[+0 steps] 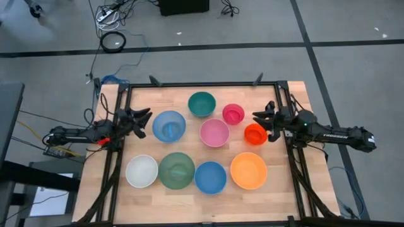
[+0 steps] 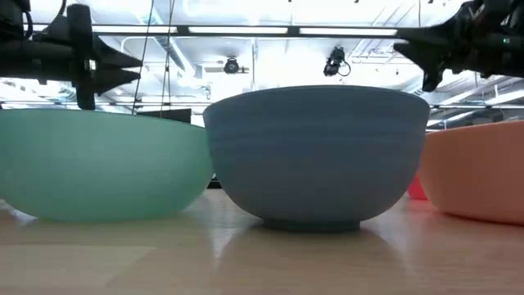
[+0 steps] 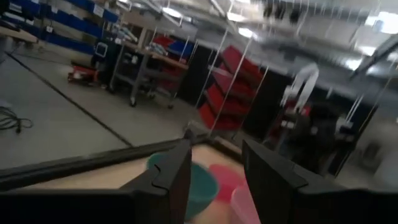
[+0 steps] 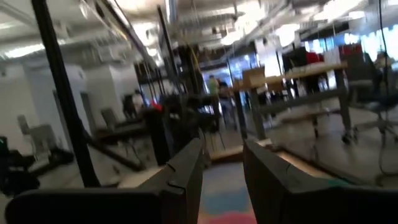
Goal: Nest bowls inside each other
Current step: Stack the light blue bowl on top of the green bowl
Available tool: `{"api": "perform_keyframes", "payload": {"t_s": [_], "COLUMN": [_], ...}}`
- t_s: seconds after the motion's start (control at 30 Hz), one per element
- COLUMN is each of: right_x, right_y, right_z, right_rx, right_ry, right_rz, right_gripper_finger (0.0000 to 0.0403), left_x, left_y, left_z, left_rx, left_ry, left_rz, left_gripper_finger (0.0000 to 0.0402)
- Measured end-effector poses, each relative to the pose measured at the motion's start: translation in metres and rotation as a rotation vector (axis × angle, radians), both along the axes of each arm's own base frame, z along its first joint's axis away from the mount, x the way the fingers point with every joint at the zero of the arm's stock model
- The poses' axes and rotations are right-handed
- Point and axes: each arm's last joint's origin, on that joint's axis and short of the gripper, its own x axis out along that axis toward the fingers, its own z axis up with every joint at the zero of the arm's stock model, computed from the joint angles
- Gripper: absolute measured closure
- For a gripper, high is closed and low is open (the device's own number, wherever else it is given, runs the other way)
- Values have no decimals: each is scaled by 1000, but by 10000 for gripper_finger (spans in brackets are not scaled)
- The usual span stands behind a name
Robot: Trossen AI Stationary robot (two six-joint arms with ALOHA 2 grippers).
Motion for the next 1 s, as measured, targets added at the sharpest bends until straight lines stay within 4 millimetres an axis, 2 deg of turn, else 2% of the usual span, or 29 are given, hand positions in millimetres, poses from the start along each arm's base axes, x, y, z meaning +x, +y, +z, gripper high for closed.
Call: {"api": "perform_keyframes", "payload": {"t_s": [0.23, 0.33, 0.5, 0.63, 0.8, 0.9, 1.0], "right_x": [-4, -7, -8, -2, 7, 16, 27], "right_y": [1, -2, -8, -11, -14, -17, -24], "right_z": [11, 16, 14, 19, 52, 71, 86], "right_rx": [-119, -209, -145, -131, -121, -77, 8], "right_ry": [-103, -140, -106, 74, 301, 438, 564], "right_rz": [-39, -165, -360, -400, -426, -430, -569], "right_gripper_finger": [298, 298, 298, 301, 308, 309, 309], "left_x": [-6, -7, -8, -8, -5, -1, 7], "left_y": [0, 1, 1, 0, 1, 0, -1], "left_z": [16, 20, 21, 25, 32, 37, 43], "left_rx": [-18, -1, 42, 57, 84, 173, 278], "left_ry": [-193, -225, -208, -177, -63, 35, 145], "left_rz": [3, 10, 25, 1, 40, 72, 66], "left_gripper_finger": [249, 249, 249, 249, 249, 249, 249]}}
